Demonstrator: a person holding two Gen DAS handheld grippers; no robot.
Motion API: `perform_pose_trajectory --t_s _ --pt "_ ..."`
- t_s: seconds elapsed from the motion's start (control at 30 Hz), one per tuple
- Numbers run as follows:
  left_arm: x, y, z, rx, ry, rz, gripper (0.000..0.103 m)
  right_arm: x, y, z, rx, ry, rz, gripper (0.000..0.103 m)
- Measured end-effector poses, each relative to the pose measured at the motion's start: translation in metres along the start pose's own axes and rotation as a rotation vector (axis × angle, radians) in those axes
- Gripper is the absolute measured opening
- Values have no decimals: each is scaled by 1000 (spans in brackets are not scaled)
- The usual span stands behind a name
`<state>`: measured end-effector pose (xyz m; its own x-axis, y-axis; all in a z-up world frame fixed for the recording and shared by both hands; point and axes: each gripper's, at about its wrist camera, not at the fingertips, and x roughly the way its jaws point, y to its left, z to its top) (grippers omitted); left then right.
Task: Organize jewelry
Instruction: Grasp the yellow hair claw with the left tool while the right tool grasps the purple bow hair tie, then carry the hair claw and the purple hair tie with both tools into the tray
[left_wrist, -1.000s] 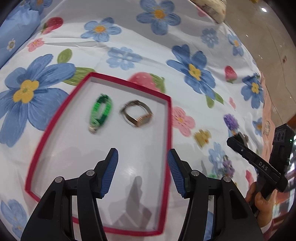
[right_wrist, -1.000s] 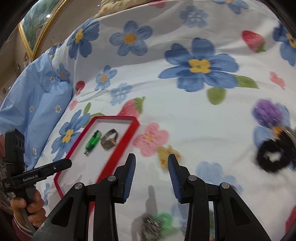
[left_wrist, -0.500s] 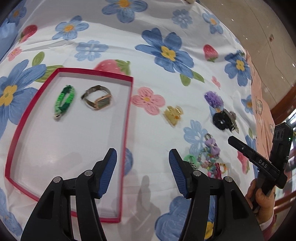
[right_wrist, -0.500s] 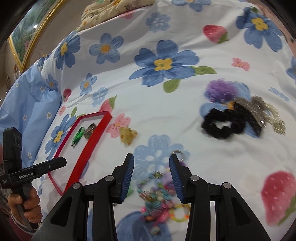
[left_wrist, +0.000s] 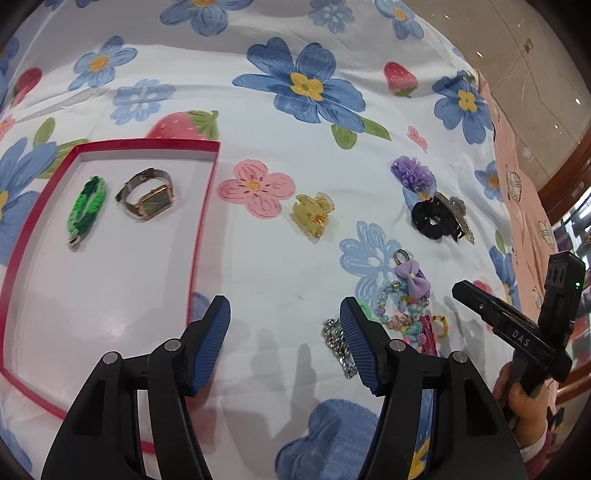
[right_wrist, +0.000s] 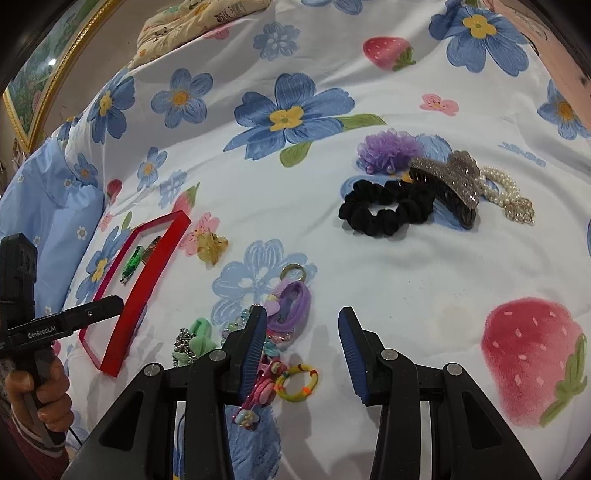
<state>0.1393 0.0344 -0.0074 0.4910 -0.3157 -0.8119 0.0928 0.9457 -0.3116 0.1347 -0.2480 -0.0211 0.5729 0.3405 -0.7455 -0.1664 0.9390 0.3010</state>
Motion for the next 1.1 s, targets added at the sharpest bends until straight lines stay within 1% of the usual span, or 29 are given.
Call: perform_pose_trajectory --t_s 0.13,0.27,0.33,0.43,0.5,0.53,0.6,0.67,0.73,0.77,0.8,0.83,0.87,0.97,1.1 --pt "12 -6 8 4 6 6 63 3 -1 4 -1 0 1 42" --pt "27 -12 19 0 16 6 64 6 5 7 -14 -2 28 42" --pt "36 -15 27 -7 20 4 67 12 14 6 -43 14 51 42" --pt "49 -20 39 -13 23 -2 70 26 23 4 -79 44 40 41" --pt "60 -25 47 -8 21 12 73 36 25 3 -84 65 40 41" --pt "65 -26 51 -8 21 18 74 41 25 3 -88 76 31 37" --pt "78 -26 58 -12 30 26 74 47 23 3 -84 88 28 18" --pt "91 -24 66 -29 39 36 74 48 21 3 -83 86 24 11" --pt "104 -21 73 -45 45 53 73 46 20 4 -86 79 30 10" --pt "109 -19 75 -51 48 60 70 45 20 4 -87 76 31 9" --pt "112 -18 75 -53 49 63 54 44 20 4 -87 72 34 9" --pt "115 -17 76 -53 52 61 43 42 20 5 -85 67 41 9" --pt "115 -16 75 -52 54 58 38 40 20 6 -81 62 43 9" --pt "107 -14 71 -44 31 48 38 35 20 8 -72 46 53 9" --pt "86 -12 60 -43 14 11 38 29 26 10 -71 30 76 9"
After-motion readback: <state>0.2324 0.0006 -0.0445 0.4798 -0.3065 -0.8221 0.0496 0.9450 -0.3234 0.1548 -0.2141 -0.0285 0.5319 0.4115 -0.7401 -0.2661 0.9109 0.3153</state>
